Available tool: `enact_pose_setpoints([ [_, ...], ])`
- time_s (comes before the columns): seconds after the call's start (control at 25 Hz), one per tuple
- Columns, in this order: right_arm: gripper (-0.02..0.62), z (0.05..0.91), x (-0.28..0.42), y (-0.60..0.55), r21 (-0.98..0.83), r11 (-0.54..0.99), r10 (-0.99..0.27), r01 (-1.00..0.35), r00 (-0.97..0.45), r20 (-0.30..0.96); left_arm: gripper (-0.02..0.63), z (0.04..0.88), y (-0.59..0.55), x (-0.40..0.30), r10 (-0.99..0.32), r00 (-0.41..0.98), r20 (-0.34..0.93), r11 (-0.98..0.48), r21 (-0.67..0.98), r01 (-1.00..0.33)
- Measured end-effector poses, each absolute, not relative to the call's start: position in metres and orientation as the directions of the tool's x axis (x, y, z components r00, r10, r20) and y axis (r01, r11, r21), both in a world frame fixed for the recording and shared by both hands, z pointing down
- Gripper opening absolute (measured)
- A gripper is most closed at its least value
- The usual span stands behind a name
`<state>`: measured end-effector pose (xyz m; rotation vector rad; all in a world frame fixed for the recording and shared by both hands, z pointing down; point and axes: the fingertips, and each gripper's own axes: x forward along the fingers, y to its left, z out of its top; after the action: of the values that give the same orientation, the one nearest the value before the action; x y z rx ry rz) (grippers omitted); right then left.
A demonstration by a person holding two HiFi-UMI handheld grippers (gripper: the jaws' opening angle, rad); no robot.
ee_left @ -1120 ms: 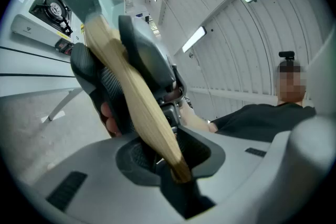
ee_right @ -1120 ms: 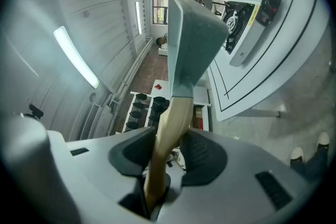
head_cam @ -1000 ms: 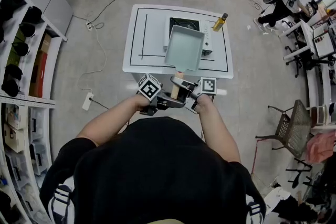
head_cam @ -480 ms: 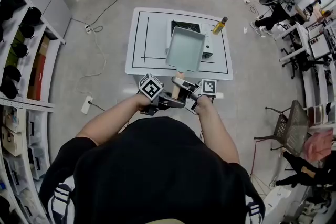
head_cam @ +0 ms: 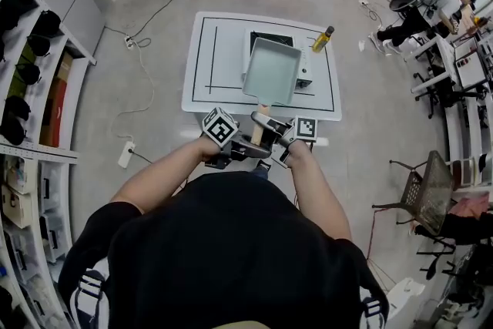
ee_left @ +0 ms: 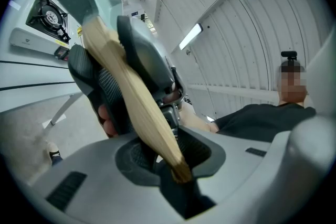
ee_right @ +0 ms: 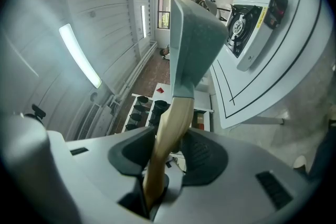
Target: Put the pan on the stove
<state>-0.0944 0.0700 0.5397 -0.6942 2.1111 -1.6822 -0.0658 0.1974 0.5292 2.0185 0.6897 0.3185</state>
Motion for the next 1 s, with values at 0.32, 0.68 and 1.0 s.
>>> enact_pose_setpoints([
  [0.32,0.155,0.541,-0.068,0.047,-0.966,0.208,-0.534,-0.152,-0.845,0.018,0.103,0.534,0.173,-0.034,0.561,0.827,-0.039,-0.414,0.852,0.321],
  [0.68,0.155,0.55,-0.034,0.014,-0.974,0.188,-0.496,-0.125,-0.868,0.016,0.103,0.54,0.139,0.006,0.522,0.852,-0.039,-0.416,0.861,0.294],
  [1.0,0.155,0.553,-0.012,-0.019,-0.98,0.175,-0.468,-0.097,-0.884,0.004,0.103,0.543,0.103,0.032,0.488,0.872,-0.038,-0.411,0.872,0.268],
])
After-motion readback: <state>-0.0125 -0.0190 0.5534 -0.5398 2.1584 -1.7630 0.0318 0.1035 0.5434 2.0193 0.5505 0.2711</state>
